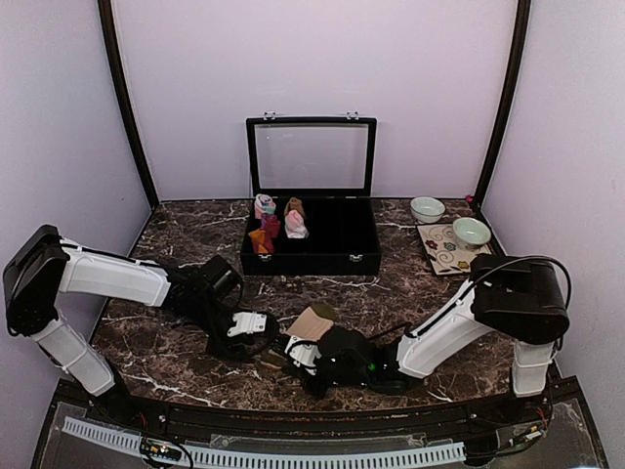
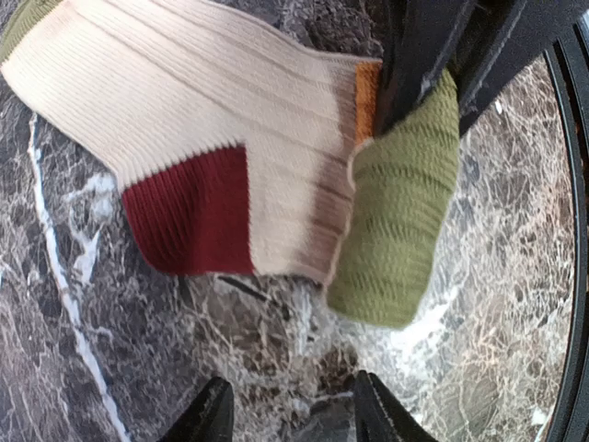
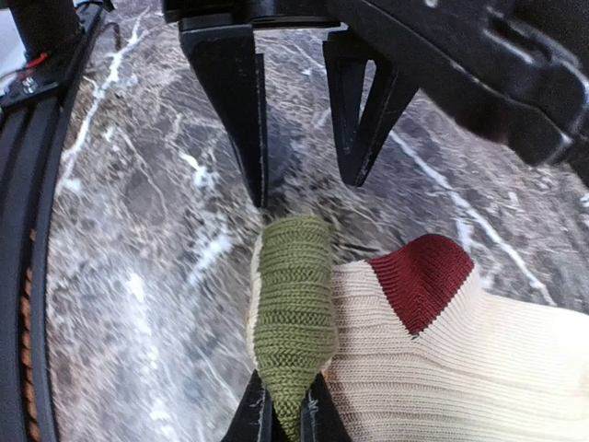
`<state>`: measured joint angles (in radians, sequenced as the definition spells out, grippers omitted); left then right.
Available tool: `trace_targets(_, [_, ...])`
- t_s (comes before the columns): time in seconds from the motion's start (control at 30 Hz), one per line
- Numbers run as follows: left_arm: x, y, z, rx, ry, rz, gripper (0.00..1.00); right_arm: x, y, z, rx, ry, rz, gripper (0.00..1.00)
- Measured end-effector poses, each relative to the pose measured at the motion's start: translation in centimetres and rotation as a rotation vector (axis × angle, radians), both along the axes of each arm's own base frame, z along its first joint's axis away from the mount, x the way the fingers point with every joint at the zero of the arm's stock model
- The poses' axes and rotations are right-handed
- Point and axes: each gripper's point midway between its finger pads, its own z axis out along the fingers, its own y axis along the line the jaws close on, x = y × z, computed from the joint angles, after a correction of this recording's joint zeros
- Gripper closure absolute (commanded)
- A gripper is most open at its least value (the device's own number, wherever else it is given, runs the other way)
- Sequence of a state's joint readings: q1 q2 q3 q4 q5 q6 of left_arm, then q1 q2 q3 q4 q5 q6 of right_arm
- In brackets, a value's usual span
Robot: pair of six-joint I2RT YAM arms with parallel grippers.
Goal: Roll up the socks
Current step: Roll the sock at the center of the board.
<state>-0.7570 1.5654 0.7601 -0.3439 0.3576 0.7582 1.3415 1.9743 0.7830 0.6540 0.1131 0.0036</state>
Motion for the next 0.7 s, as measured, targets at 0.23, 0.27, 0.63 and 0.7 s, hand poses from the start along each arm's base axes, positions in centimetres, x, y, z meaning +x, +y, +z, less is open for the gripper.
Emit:
trace_targets(0.23, [-0.4, 0.4, 1.1, 0.007, -0.003, -0.035, 0.66, -0.7, 1.7, -0.1, 0.049, 0.231, 0.026, 1.00])
trace_targets(0.27, [-0.4, 0.5, 1.2, 0.013, 0.000, -0.034, 0.66, -0.7, 1.7, -0.1, 0.056, 0.260, 0.032, 1.00])
trace_targets(0.63, [-1.0, 2.7, 2.5, 0.027, -0.007, 0.009, 0.55, -1.9, 2.6, -0.5, 0.112, 0.454, 0.107, 1.00])
trace_targets(0.7, [-0.7, 2.6, 3.4, -0.009, -0.028, 0.019, 0.55, -1.7, 2.5, -0.7, 0.113, 0.498, 0.094, 1.00])
